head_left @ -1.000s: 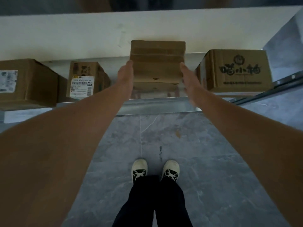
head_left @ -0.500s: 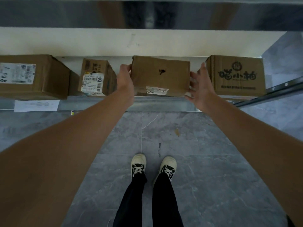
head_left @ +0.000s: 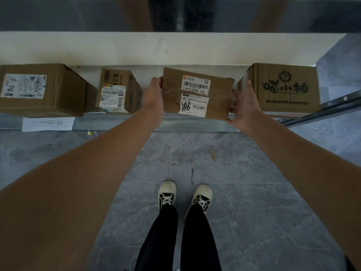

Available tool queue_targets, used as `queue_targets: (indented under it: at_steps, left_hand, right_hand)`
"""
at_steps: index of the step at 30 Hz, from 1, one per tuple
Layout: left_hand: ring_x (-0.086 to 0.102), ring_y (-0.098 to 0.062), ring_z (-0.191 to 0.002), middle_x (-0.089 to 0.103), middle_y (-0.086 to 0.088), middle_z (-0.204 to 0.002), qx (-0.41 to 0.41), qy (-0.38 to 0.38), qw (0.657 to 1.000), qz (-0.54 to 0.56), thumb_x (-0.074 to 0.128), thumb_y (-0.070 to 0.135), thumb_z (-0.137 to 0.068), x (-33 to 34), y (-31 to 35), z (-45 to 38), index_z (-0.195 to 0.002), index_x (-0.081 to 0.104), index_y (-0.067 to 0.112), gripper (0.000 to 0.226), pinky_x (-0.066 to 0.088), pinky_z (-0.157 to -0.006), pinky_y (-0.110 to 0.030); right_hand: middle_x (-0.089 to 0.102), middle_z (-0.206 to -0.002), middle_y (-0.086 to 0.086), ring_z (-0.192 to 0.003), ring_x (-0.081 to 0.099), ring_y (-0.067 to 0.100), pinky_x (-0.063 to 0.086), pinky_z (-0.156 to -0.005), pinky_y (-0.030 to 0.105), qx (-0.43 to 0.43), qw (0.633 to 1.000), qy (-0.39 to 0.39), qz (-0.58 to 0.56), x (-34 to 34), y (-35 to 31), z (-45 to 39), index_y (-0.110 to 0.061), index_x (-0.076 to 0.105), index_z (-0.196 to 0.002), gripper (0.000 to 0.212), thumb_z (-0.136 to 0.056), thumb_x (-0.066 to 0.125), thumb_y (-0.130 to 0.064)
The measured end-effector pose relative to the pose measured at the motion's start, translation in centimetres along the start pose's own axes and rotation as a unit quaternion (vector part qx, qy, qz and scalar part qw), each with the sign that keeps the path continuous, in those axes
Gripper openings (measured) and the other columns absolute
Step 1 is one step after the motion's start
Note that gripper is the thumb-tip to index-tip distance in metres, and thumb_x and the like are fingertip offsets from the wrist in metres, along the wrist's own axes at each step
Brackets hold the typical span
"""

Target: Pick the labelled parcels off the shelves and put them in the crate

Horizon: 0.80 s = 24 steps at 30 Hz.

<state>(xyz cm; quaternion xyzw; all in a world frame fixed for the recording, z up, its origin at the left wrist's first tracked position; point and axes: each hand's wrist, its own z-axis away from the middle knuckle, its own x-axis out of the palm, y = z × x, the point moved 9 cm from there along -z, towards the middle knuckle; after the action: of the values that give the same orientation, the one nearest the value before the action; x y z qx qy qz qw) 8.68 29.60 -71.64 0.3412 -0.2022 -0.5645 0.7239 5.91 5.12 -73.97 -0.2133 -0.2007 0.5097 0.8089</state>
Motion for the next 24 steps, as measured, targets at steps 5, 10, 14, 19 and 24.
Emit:
queue_targets:
  at_steps: [5, 10, 14, 19, 24]
  left_hand:
    - [0.060, -0.013, -0.075, 0.063, 0.002, -0.082, -0.016, 0.001, 1.000, -0.011, 0.036, 0.037, -0.097, 0.6, -0.4, -0.4, -0.091, 0.060, 0.020, 0.029, 0.052, -0.077, -0.030]
    - [0.050, -0.015, -0.078, 0.056, 0.001, -0.084, -0.038, 0.015, 0.999, -0.015, 0.040, 0.033, -0.093, -0.1, -0.7, -1.0, -0.075, 0.048, 0.020, 0.023, 0.039, -0.064, -0.027]
    - [0.045, -0.014, -0.082, 0.051, 0.001, -0.091, -0.040, 0.027, 0.999, -0.006, 0.039, 0.031, -0.091, -0.7, -0.9, -1.2, -0.088, 0.047, 0.019, 0.014, 0.037, -0.068, -0.030]
    - [0.049, -0.014, -0.074, 0.054, 0.001, -0.083, -0.033, 0.046, 0.998, -0.004, 0.039, 0.027, -0.091, -1.0, -0.9, -1.9, -0.083, 0.047, 0.019, 0.014, 0.041, -0.067, -0.027]
    - [0.044, -0.009, -0.069, 0.047, 0.003, -0.074, -0.010, 0.095, 0.994, -0.056, 0.035, 0.030, -0.098, -1.6, -1.1, -2.8, -0.071, 0.047, 0.022, 0.030, 0.037, -0.063, -0.021]
  right_hand:
    - [0.063, -0.119, 0.004, -0.105, 0.060, 0.021, 0.050, -0.084, 0.041, -0.002, 0.999, 0.006, 0.032, 0.2, 0.5, -0.5, -0.021, 0.052, -0.133, 0.063, -0.090, 0.045, -0.067]
    - [0.066, -0.115, 0.003, -0.103, 0.060, 0.015, 0.047, -0.090, 0.030, -0.015, 0.999, 0.015, 0.045, 0.0, 0.0, -1.4, -0.017, 0.061, -0.119, 0.052, -0.092, 0.049, -0.060]
    - [0.067, -0.105, 0.001, -0.096, 0.062, 0.013, 0.049, -0.091, 0.028, -0.025, 0.998, -0.013, 0.060, 0.7, -0.6, -2.1, -0.019, 0.061, -0.095, 0.036, -0.098, 0.045, -0.051]
    - [0.055, -0.137, 0.005, -0.125, 0.051, 0.018, 0.037, -0.108, 0.034, -0.024, 0.994, -0.046, 0.095, 1.8, -0.2, -2.7, -0.017, 0.047, -0.140, 0.063, -0.092, 0.050, -0.057]
    - [0.022, -0.160, 0.004, -0.146, 0.022, 0.024, 0.019, -0.118, 0.043, -0.025, 0.979, -0.040, 0.200, 5.3, -0.1, -2.4, -0.023, 0.022, -0.153, 0.063, -0.100, 0.033, -0.054]
